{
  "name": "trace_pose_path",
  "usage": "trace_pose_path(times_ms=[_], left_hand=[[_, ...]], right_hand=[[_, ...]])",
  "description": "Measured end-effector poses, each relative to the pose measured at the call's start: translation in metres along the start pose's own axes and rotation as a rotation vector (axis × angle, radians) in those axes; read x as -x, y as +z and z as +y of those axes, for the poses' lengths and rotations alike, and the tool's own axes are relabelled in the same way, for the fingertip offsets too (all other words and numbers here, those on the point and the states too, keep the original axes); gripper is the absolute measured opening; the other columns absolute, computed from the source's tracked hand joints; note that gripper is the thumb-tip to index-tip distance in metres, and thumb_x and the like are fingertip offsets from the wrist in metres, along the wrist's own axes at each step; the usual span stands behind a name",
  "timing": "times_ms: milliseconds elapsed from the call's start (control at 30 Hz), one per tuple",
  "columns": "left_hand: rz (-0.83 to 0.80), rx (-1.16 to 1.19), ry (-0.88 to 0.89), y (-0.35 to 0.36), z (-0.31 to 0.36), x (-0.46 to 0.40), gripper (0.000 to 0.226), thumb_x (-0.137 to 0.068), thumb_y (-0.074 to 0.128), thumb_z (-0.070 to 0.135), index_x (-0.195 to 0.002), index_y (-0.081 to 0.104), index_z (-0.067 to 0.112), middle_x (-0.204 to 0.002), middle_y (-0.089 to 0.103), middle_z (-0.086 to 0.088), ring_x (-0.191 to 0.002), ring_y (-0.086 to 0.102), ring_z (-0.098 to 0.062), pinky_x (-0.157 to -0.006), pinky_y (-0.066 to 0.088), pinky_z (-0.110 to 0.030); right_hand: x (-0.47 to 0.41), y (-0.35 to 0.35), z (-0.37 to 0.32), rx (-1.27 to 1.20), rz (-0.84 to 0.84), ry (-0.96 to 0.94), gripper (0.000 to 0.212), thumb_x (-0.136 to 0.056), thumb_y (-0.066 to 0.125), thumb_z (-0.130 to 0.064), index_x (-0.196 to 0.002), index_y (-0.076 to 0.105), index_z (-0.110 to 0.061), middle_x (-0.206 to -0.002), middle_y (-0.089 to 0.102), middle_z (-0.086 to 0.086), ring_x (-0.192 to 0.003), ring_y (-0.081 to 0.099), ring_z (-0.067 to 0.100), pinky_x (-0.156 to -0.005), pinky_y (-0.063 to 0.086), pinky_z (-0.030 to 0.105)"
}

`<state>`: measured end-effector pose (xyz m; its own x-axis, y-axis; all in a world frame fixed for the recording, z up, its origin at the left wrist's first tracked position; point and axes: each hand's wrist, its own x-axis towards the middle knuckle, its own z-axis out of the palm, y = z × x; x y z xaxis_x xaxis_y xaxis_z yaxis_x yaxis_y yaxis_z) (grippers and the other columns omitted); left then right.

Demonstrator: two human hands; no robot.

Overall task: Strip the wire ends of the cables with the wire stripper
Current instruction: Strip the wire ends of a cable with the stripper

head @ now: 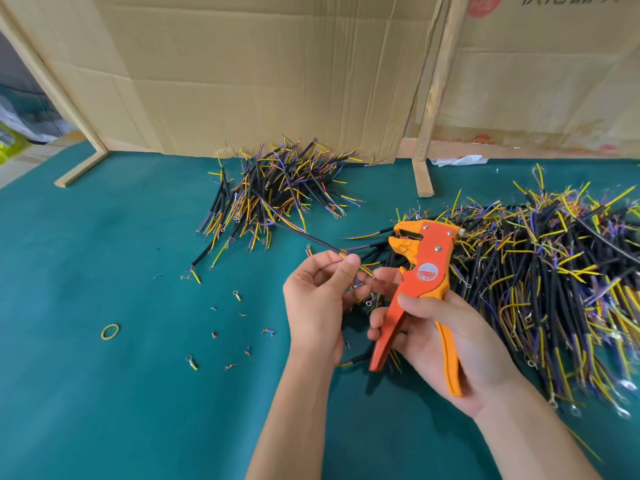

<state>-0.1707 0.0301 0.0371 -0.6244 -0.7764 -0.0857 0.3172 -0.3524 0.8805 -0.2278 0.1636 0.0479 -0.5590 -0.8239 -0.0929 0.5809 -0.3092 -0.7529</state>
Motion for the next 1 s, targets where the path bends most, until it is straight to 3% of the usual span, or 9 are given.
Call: trace_pose_path(times_ms=[233,467,633,767,900,1000], left_hand=[[-0.094,-0.108,0.047,-0.01,-0.002,-0.003,0.02,-0.088,0.072,0.012,-0.073,0.06,0.009,-0.06,0.059,-0.006,-0.048,0.054,-0.015,-0.041,0.041,-0.021],[-0.192,-0.103,0.068,-0.012,-0.001,0.0,0.006,-0.094,0.063,0.006,-0.094,0.066,0.001,-0.065,0.06,-0.007,-0.049,0.052,-0.013,-0.038,0.034,-0.018],[-0.126,-0.122,0.095,-0.012,0.003,-0.001,0.025,-0.099,0.058,0.014,-0.074,0.06,0.01,-0.077,0.064,-0.003,-0.054,0.043,-0.012,-0.039,0.024,-0.019],[-0.078,-0.184,0.119,-0.021,0.007,-0.004,0.022,-0.097,0.059,0.013,-0.082,0.072,0.004,-0.07,0.06,-0.006,-0.053,0.04,-0.013,-0.041,0.026,-0.02],[-0.088,-0.241,0.126,-0.03,0.007,-0.006,0.019,-0.095,0.062,0.008,-0.081,0.072,0.002,-0.064,0.054,-0.013,-0.046,0.035,-0.014,-0.041,0.024,-0.02],[-0.138,-0.325,0.128,-0.032,0.006,-0.006,0.016,-0.093,0.065,0.004,-0.1,0.076,0.013,-0.058,0.054,-0.005,-0.046,0.038,-0.013,-0.044,0.031,-0.016]], right_hand=[[0.0,-0.006,-0.004,-0.039,0.012,-0.045,0.058,-0.075,0.068,-0.012,-0.131,0.06,0.003,-0.123,0.064,0.025,-0.078,0.062,0.033,-0.073,0.057,0.042],[-0.001,-0.008,-0.004,-0.046,0.022,-0.052,0.062,-0.073,0.071,-0.015,-0.132,0.06,0.003,-0.122,0.065,0.024,-0.078,0.063,0.032,-0.074,0.057,0.043],[0.001,-0.008,-0.003,0.072,-0.02,0.043,0.055,-0.068,0.083,-0.015,-0.119,0.07,0.003,-0.119,0.066,0.028,-0.073,0.064,0.034,-0.069,0.058,0.043],[0.003,-0.006,0.002,0.173,-0.175,0.166,0.062,-0.073,0.087,-0.024,-0.127,0.067,-0.001,-0.131,0.063,0.028,-0.076,0.067,0.037,-0.071,0.056,0.045],[0.0,-0.01,0.002,0.177,-0.105,0.152,0.069,-0.066,0.091,-0.027,-0.125,0.068,-0.002,-0.133,0.062,0.026,-0.078,0.068,0.039,-0.07,0.056,0.046],[0.001,-0.014,-0.003,0.149,-0.035,0.096,0.073,-0.059,0.095,-0.027,-0.122,0.069,0.001,-0.133,0.061,0.027,-0.078,0.068,0.04,-0.068,0.057,0.045]])
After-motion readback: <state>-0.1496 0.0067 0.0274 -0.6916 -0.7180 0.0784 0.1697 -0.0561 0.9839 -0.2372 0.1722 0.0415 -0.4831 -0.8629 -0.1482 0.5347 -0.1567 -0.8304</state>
